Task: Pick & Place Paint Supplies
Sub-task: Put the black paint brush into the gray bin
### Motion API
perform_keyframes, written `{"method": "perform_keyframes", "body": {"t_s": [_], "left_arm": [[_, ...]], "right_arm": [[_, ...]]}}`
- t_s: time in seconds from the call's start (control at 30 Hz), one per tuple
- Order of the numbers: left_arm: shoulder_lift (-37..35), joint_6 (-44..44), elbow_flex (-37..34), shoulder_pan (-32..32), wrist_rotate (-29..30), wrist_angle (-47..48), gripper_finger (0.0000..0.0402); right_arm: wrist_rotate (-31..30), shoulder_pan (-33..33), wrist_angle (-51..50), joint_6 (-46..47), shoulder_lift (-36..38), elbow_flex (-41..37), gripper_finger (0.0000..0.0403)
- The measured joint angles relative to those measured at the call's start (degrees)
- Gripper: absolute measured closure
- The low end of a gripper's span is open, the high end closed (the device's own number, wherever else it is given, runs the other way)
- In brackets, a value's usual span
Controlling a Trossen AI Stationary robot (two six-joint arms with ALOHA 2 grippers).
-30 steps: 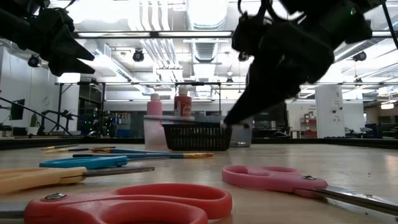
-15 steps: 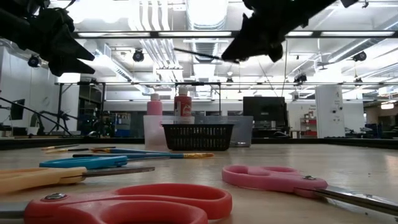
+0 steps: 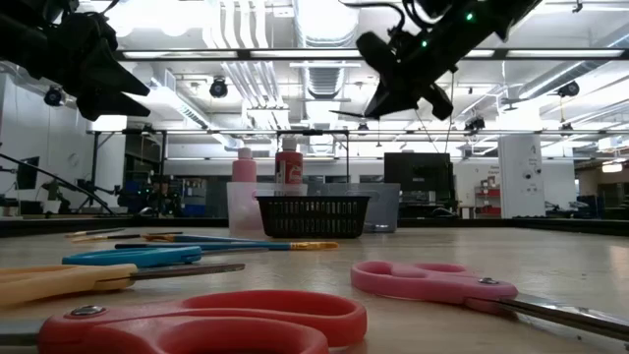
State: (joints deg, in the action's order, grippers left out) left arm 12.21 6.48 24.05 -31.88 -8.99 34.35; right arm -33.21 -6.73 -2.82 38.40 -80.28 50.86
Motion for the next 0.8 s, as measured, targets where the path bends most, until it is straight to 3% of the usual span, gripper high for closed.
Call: {"method": "perform_keyframes", "body": {"t_s": [0.17,0.4,0.8], "left_arm": [[0.02,0.0,0.0,0.0,0.0,0.0,0.0091],[-0.01,0.0,0.0,0.0,0.0,-0.01,0.0091],[0.0,0.0,0.0,0.0,0.0,0.0,0.0091]], "right_arm": [[0.62,-4.81,-0.12,1.75,-1.99,0.01,0.0395],[7.06,-9.84,0.01,5.28,-6.72,0.25,0.0395],[12.3,-13.1,0.38,8.74,-15.96,0.26,0.0395]]}}
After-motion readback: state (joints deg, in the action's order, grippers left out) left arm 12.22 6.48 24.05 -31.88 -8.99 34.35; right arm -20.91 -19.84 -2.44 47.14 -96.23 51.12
